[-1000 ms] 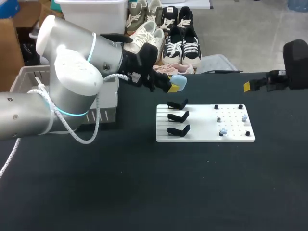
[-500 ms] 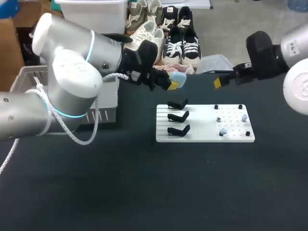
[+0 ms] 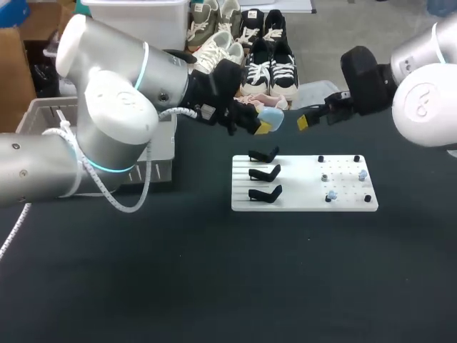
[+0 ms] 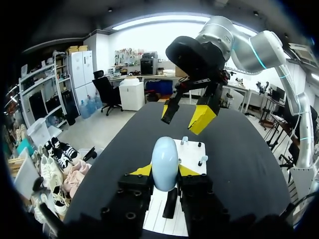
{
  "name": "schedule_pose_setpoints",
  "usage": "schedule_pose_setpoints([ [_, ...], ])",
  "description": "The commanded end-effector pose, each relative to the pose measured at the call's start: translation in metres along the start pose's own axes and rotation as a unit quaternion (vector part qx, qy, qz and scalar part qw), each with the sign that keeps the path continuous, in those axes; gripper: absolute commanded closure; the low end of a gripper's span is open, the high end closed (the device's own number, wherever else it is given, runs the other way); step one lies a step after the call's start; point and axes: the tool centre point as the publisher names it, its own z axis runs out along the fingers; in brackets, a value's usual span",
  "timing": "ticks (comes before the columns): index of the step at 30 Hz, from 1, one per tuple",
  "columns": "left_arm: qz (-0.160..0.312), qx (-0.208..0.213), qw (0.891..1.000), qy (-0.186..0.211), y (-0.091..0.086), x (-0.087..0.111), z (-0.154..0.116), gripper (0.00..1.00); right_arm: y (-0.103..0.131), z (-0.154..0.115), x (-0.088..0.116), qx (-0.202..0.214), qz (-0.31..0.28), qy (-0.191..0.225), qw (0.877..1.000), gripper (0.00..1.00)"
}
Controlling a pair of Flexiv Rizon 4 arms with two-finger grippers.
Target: Pick up each earbud case from the left stands, insert the matching earbuds, close the lid, and place the case in the box.
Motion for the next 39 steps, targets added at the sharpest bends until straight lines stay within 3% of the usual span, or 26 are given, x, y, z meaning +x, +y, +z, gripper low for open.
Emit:
schedule_pose_setpoints([
  [1, 0.002, 0.004, 1.000, 0.006, 0.003, -0.003, 0.010, 1.00, 0.000, 0.003, -0.004, -0.019, -0.005, 0.005, 1.000, 0.00],
  [12, 0.009, 0.007, 1.000, 0.006, -0.002, -0.011, 0.018, 1.00, 0.004, 0.010, -0.006, -0.030, -0.014, 0.011, 0.999, 0.00],
  [39, 0.012, 0.025, 1.000, 0.004, -0.018, -0.009, 0.022, 1.00, -0.004, 0.012, -0.019, -0.037, -0.027, 0.009, 0.999, 0.00],
])
